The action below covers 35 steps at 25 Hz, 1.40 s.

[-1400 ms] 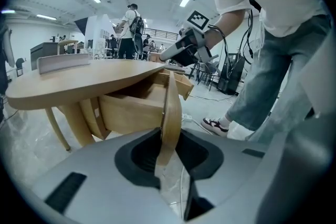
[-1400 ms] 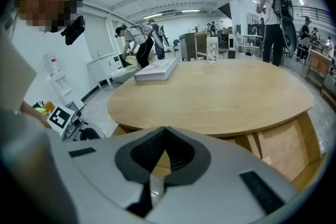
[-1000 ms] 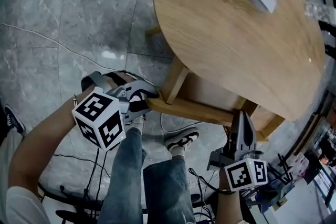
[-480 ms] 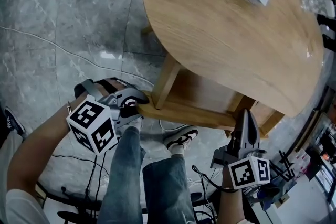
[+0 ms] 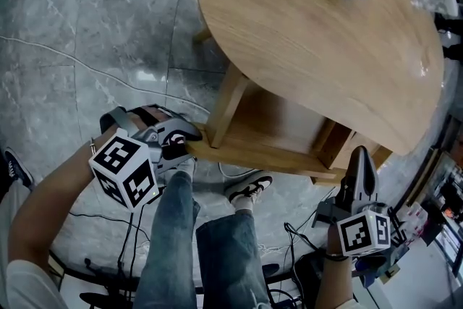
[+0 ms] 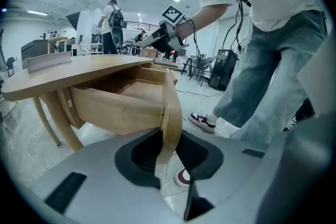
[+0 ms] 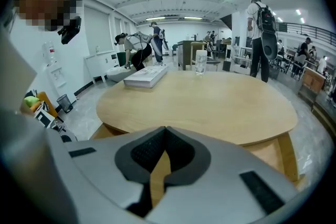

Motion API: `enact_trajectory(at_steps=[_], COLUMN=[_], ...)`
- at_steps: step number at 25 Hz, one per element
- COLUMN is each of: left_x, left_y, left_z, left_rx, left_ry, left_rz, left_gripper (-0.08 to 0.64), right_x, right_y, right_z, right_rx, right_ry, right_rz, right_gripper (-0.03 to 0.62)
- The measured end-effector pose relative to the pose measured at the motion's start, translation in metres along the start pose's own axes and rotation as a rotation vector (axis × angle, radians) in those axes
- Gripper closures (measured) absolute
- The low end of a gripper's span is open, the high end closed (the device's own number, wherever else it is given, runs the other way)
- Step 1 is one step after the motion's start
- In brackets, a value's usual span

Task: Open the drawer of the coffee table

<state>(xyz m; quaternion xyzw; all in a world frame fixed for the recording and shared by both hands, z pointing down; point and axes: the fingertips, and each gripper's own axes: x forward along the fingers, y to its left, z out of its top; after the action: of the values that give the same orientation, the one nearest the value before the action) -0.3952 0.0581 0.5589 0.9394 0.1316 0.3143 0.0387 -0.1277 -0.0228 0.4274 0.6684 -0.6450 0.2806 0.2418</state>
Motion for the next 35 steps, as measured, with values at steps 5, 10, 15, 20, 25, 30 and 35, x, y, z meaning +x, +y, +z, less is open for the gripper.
enact_trajectory(at_steps=[5,10,15,20,25,30,35], left_x=[0.002,0.003,0.004,0.008,0.013,0.024,0.024], left_y=[-0.01,-0.01,-0.014,-0.014,-0.014,-0.013,-0.011], left_z=[-0.006,-0.008,-0.009,-0.016,-0.022,-0.035,-0.037], left_rx=[0.0,0.004,0.006,0.03,0.022,-0.01,-0.054], left_ry=[0.014,0.015,0.028,0.056,0.068,0.089,0.078], left_rz=[-0.016,-0.014,-0.019,-0.03,-0.034,-0.034,-0.024], left_gripper=[0.482,0.482,0.482,0.482,0.478,0.462,0.455], right_x=[-0.007,-0.012,-0.017,-0.017,-0.015,-0.013,-0.013], right_y=[-0.002,-0.008,-0.012,-0.01,-0.009,-0.012,-0.016], right_z=[-0.006,-0.011,-0.013,-0.018,-0.025,-0.029,-0.025], right_rx=[0.011,0.027,0.038,0.044,0.058,0.069,0.056], right_ry=[0.001,-0.004,-0.006,-0.007,-0.005,-0.004,-0.008], right_rz=[-0.01,-0.034,-0.043,-0.039,-0.035,-0.041,-0.043], right_gripper=[0.592,0.592,0.592,0.592,0.592,0.592,0.592])
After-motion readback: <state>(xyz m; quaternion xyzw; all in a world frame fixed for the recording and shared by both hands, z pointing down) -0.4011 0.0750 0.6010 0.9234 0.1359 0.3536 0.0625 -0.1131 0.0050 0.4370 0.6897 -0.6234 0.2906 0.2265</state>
